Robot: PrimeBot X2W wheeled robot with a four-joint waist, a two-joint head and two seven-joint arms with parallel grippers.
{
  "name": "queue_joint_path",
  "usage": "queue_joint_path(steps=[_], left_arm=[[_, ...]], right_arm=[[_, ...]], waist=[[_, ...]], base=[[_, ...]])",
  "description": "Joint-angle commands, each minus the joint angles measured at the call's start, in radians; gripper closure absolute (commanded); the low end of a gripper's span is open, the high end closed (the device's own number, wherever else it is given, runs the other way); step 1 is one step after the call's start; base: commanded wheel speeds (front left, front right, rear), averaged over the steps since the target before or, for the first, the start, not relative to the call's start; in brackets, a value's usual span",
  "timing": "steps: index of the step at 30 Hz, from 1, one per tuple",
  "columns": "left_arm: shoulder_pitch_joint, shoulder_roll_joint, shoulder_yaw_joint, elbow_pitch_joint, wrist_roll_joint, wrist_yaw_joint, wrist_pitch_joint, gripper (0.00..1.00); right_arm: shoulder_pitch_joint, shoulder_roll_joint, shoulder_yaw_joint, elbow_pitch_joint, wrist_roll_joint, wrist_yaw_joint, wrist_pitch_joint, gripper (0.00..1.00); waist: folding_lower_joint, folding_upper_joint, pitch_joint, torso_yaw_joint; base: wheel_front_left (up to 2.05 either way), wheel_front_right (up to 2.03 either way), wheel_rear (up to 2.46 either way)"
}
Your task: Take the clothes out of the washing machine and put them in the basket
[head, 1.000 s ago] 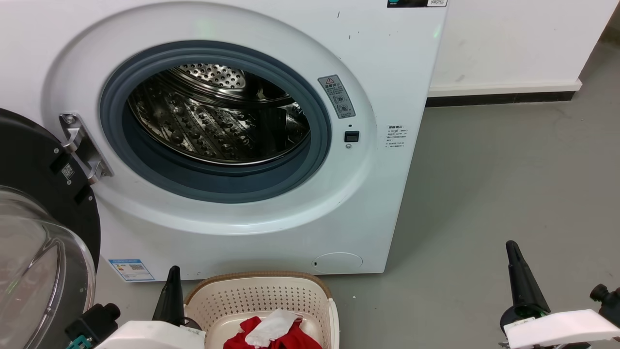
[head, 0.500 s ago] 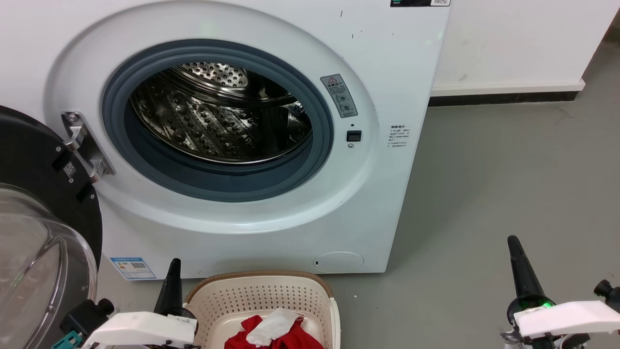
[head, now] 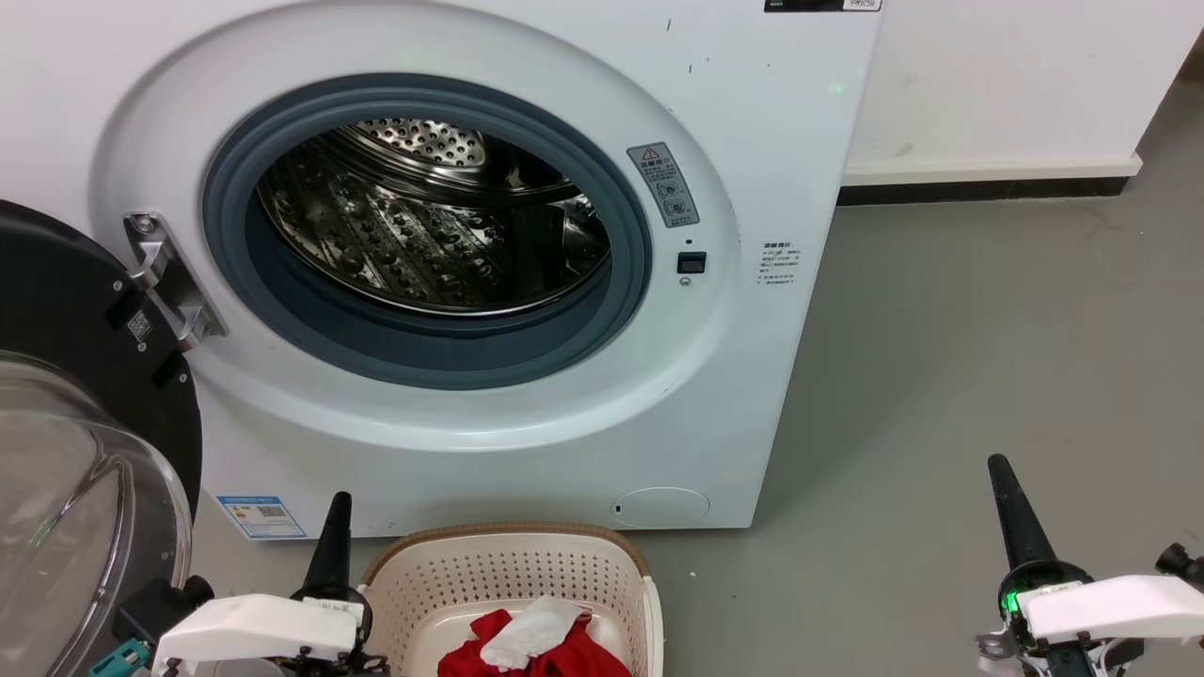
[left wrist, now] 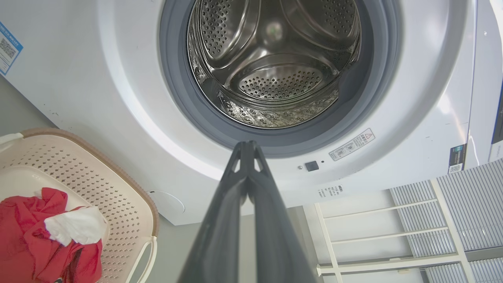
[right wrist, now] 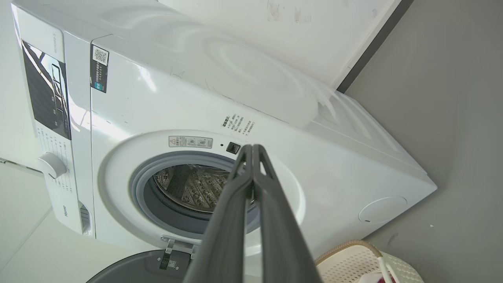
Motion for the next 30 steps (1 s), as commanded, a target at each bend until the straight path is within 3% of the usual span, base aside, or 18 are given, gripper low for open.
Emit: queue_joint_path(steps=[1, 30], left_arm=[[-0.025, 0.005, 0.005, -0.004, -0.02, -0.007, 0.004, 1.0], [-0.068, 0.0, 0.041, 0.039, -0.288, -0.053, 0.074, 1.0]], right_arm=[[-0.029, -0.005, -0.003, 0.0, 0.02, 0.0, 0.004, 1.0], [-0.077, -0.001, -0.034, 0.063, 0.274, 0.0, 0.075, 1.0]], waist=[[0.0, 0.0, 0.0, 0.0], [0.0, 0.0, 0.005, 0.012]], base=[[0.0, 0.0, 0.0], [0.0, 0.0, 0.0]])
